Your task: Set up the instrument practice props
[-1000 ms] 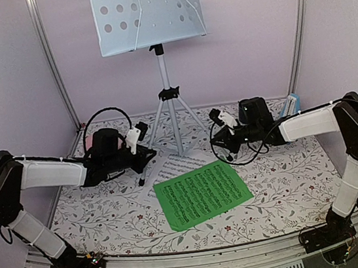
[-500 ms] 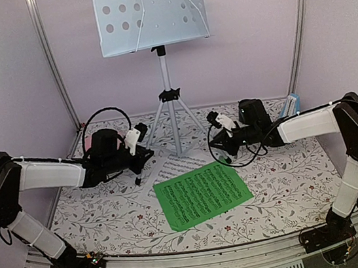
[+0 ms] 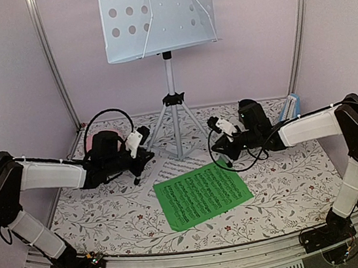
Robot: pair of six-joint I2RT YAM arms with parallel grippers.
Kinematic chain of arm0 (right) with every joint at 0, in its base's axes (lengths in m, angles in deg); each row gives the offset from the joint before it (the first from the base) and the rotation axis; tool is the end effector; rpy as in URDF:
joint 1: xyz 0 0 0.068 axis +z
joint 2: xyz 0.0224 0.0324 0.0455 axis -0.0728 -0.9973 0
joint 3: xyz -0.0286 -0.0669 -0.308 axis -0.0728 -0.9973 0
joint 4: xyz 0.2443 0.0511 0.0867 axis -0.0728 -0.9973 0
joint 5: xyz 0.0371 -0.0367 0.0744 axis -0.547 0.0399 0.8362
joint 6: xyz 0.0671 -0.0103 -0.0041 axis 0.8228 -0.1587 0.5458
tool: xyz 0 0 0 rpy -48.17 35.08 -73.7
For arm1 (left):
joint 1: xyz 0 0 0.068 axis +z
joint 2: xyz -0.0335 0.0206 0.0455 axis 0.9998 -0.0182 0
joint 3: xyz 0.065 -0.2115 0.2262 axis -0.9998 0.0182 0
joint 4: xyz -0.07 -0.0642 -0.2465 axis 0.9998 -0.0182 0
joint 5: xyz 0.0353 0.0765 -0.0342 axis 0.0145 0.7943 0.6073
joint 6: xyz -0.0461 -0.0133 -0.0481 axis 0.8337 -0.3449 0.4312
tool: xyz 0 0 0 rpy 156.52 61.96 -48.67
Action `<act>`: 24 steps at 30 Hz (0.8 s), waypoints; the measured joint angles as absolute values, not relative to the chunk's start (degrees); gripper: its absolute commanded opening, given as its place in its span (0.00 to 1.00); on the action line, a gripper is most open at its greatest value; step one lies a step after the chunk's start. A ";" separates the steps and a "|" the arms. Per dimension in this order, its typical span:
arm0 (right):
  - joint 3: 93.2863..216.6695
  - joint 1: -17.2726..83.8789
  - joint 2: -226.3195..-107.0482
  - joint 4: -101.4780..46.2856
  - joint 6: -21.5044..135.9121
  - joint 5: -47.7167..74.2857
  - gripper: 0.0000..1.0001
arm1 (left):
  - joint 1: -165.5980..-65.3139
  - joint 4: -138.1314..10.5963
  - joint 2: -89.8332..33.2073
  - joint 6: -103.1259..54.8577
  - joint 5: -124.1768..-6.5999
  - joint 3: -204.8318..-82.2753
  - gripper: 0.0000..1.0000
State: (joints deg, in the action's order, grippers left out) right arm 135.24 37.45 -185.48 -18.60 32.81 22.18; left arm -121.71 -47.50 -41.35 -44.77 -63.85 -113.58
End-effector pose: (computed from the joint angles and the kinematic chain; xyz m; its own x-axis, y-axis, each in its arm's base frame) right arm 0.3223 0.2301 0.2153 -0.2464 -0.5081 -0.8253 -0.8328 0.5466 -0.0878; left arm 0.2822 -0.1892 0.2248 -0.2900 0.3724 -0.8816 0.6783 0.7298 0.0852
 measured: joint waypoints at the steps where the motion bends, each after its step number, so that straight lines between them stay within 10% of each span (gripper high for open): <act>1: 135.13 37.45 -185.30 -18.82 32.81 22.05 0.00 | -121.71 -47.02 -41.77 -45.10 -64.00 -113.60 0.00; 24: 138.89 37.08 -189.37 -21.26 30.01 12.78 0.00 | -120.31 -42.82 -53.63 -50.48 -60.11 -119.59 0.00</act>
